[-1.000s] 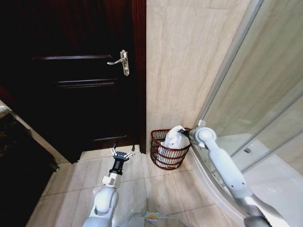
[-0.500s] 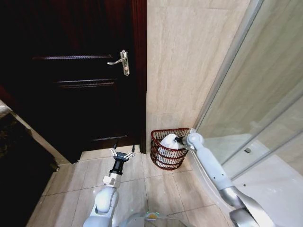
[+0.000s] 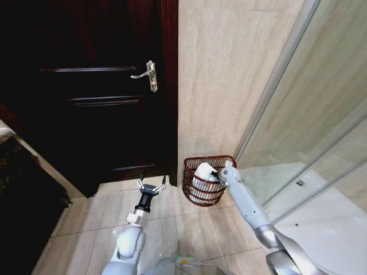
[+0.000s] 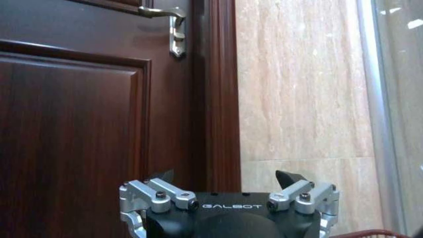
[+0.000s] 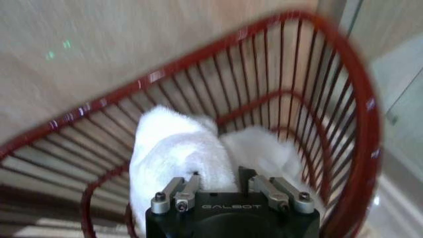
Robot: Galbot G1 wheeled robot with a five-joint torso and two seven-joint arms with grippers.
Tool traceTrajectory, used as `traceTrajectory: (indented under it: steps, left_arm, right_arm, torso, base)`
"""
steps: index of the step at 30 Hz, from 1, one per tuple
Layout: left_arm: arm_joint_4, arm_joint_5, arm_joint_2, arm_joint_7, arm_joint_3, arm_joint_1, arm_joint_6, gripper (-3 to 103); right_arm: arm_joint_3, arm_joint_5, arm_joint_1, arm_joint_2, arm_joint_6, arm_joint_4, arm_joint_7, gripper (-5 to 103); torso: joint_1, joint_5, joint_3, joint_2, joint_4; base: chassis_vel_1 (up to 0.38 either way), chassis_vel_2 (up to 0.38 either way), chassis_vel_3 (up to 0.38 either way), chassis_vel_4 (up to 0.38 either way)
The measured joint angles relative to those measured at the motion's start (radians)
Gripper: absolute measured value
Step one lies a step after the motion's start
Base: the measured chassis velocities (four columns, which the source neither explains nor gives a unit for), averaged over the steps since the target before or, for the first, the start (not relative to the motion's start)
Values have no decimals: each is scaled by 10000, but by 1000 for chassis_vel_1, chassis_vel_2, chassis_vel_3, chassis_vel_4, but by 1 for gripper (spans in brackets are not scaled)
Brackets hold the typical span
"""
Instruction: Discard the used towel into the hamper.
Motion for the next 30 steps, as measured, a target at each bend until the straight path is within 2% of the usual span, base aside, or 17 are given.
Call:
traceTrajectory:
  steps: [1, 3, 5, 9, 10, 12, 14, 15, 21, 22, 23, 24, 25, 28, 29, 30]
  left_arm:
    - [-18, 33, 4, 0, 89, 22, 0, 100]
    - [-42, 66, 18, -1, 163, 35, 0, 100]
    - [-66, 70, 23, 0, 183, 42, 0, 100]
    - [-255, 69, 82, -1, 215, 121, 55, 100]
    - [-255, 69, 82, -1, 215, 121, 55, 100]
    - [-316, 63, 124, -1, 203, 181, 63, 100]
    - [-348, 56, 137, 0, 200, 214, 64, 100]
    - [-395, 37, 151, 0, 197, 260, 66, 100]
    - [-526, -109, 157, -52, 171, 348, 229, 100]
    - [-530, -148, 154, -117, 172, 343, 277, 100]
    - [-531, -204, 147, -232, 198, 335, 368, 100]
    - [-542, -255, 126, -342, 236, 337, 452, 100]
    - [-542, -255, 126, -342, 236, 337, 452, 100]
    - [-703, -481, 117, -817, 453, 438, 912, 100]
    - [-787, -540, 124, -876, 473, 496, 1087, 100]
    - [-787, -540, 124, -876, 473, 496, 1087, 100]
  right_arm:
    - [5, -37, -108, -193, 2, 491, 24, 40]
    - [7, -28, -189, -354, -61, 963, 104, 51]
    - [7, -61, -218, -407, -78, 1125, 127, 51]
    - [3, -757, -430, -753, -86, 2081, 36, 73]
    - [3, -757, -430, -753, -86, 2081, 36, 73]
    - [5, -922, -531, -954, -86, 2572, 76, 83]
    - [7, -1028, -574, -1045, -71, 2747, 129, 83]
    - [41, -1155, -653, -1186, 18, 3048, 227, 94]
    - [271, -1709, -1385, -1641, 753, 4418, 447, 100]
    - [342, -2101, -1784, -1758, 1265, 4880, 345, 100]
    - [520, -3004, -2532, -1869, 2180, 5609, -59, 100]
    - [692, -3648, -3021, -1876, 2685, 6024, -384, 100]
    - [692, -3648, -3021, -1876, 2685, 6024, -384, 100]
    - [1777, -6176, -4934, -1431, 3819, 7235, -1383, 100]
    - [2015, -6660, -5379, -1252, 4043, 7439, -1572, 100]
    - [2015, -6660, -5379, -1252, 4043, 7439, -1572, 100]
  torso:
    - [0, 9, 0, 0, 0]
    - [0, 2, 0, 0, 0]
    - [0, 3, -1, 0, 0]
    - [0, 6, -1, 0, 0]
    - [0, 6, -1, 0, 0]
    - [0, 5, -1, 0, 2]
    - [0, 6, -1, 0, 2]
    - [0, 7, -1, 0, 2]
    - [0, 4, -1, 0, 4]
    - [0, 6, -1, 0, 3]
    - [0, 6, -2, 0, 1]
    - [-1, 7, -2, 0, 0]
    - [-1, 7, -2, 0, 0]
    - [-1, 3, -3, 0, -1]
    - [-1, 7, -3, 0, -1]
    - [-1, 7, -3, 0, -1]
  base:
    - [0, 0, 0, 0]
    - [0, 0, 0, 0]
    - [0, 0, 0, 0]
    - [0, 0, 0, 0]
    - [0, 0, 0, 0]
    - [0, 0, 0, 0]
    - [0, 0, 0, 0]
    - [0, 0, 0, 0]
    - [0, 0, 0, 0]
    - [0, 0, 0, 0]
    - [0, 0, 0, 0]
    - [0, 0, 0, 0]
    - [0, 0, 0, 0]
    - [0, 0, 0, 0]
    - [0, 0, 0, 0]
    - [0, 0, 0, 0]
